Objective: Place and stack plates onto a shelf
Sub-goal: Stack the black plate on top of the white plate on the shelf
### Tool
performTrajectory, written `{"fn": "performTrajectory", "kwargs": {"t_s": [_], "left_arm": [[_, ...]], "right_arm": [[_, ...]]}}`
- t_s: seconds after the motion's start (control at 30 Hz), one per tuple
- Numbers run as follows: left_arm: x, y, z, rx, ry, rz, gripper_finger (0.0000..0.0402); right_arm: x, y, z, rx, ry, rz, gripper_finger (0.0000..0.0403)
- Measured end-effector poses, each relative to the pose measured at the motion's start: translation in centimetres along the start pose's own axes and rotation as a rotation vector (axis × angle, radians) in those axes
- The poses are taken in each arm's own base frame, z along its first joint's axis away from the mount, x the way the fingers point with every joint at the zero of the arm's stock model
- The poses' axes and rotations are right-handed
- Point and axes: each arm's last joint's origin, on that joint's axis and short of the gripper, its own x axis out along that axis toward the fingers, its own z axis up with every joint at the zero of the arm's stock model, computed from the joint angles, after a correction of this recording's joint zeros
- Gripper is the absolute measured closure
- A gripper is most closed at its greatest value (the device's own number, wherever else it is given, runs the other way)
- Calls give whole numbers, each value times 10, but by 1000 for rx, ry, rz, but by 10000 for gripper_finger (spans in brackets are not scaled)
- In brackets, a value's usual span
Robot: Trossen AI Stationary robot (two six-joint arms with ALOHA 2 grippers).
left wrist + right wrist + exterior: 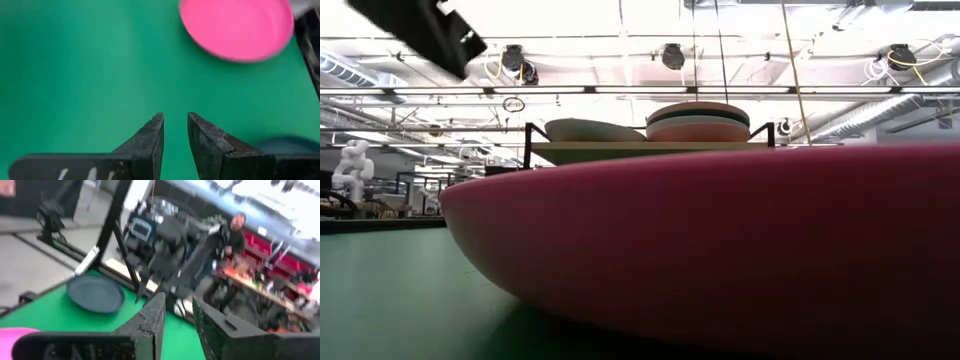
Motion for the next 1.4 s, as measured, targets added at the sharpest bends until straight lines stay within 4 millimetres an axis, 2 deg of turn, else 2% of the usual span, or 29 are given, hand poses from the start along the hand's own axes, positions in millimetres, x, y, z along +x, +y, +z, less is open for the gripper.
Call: {"fn": "performTrajectory", "kwargs": {"t_s": [0.13, 0.23, 0.43, 0.63, 0.93, 1.4], "left_arm": [[21, -10, -7, -13, 138, -73, 309], [35, -15, -10, -14, 215, -117, 309], [48, -18, -19, -41, 360, -190, 309], [51, -19, -25, -71, 408, -247, 309], [69, -14, -55, -107, 439, -335, 309], [79, -8, -77, -117, 448, -334, 309]], "right_arm": [[-12, 12, -14, 3, -83, -67, 319], [-18, 18, -24, 6, -72, -97, 319], [-21, 23, -30, 32, -45, -96, 319], [-20, 27, -30, 32, -46, -78, 319], [-20, 28, -29, 32, -48, -74, 319], [-20, 28, -29, 32, -48, -75, 319]]}}
